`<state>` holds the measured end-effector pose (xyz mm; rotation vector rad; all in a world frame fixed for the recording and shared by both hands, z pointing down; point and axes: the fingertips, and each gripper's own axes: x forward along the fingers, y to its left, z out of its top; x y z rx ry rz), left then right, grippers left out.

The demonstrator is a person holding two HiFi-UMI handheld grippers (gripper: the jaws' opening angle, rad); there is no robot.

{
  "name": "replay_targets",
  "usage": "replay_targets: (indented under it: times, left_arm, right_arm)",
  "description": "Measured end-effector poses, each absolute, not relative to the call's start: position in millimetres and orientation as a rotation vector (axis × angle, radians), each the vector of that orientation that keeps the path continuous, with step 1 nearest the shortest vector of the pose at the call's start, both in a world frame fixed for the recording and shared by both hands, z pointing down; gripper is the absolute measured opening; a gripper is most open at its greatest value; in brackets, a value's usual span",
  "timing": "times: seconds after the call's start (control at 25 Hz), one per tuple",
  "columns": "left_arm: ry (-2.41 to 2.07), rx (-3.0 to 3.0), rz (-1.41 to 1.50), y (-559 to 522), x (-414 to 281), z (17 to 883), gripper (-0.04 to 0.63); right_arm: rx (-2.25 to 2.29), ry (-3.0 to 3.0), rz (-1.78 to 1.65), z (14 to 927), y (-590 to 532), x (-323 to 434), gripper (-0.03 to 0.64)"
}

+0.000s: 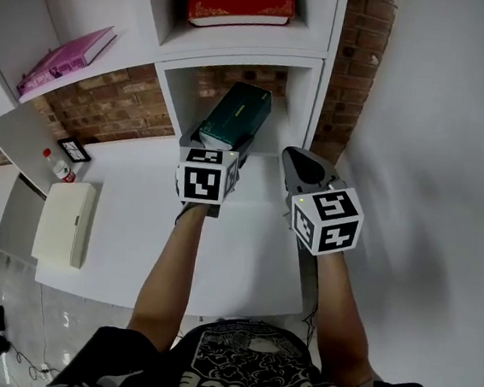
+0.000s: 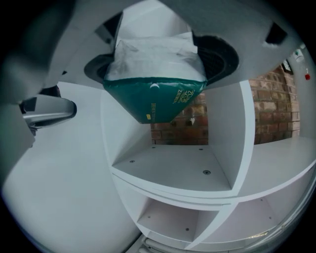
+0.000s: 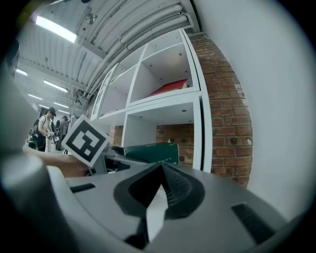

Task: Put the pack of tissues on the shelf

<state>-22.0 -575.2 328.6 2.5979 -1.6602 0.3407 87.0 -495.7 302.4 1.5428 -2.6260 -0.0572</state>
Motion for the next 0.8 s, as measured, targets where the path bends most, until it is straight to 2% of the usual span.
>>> replay_targets:
  times: [0.8]
  left_arm:
    - [-1.53,2.564,0.457,-623.8,-18.1,359.0,0.465]
  right_arm:
    - [1.634,-2.526,-0.021,317.4,-503.2,85.3,-0.002]
